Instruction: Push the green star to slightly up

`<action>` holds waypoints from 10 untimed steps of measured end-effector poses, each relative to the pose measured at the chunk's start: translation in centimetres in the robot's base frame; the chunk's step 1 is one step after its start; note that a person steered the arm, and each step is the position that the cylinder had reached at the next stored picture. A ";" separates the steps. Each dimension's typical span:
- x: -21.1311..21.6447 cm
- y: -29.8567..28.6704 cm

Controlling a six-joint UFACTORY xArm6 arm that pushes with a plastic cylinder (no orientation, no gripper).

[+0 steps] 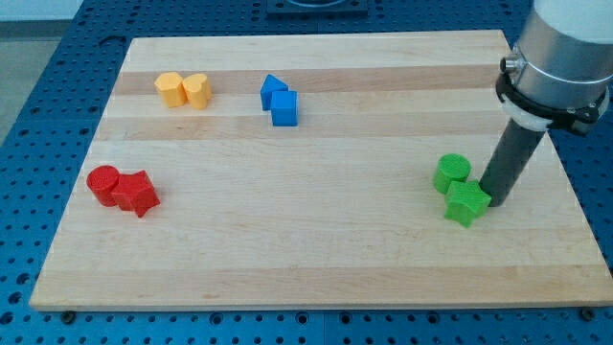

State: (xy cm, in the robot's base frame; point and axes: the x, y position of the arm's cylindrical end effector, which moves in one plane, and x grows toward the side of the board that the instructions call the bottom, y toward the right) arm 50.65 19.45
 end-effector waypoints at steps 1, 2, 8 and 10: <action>0.1 -1.7; 0.1 -4.6; 4.0 -6.2; 3.8 -11.6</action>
State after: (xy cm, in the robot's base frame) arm 54.50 7.85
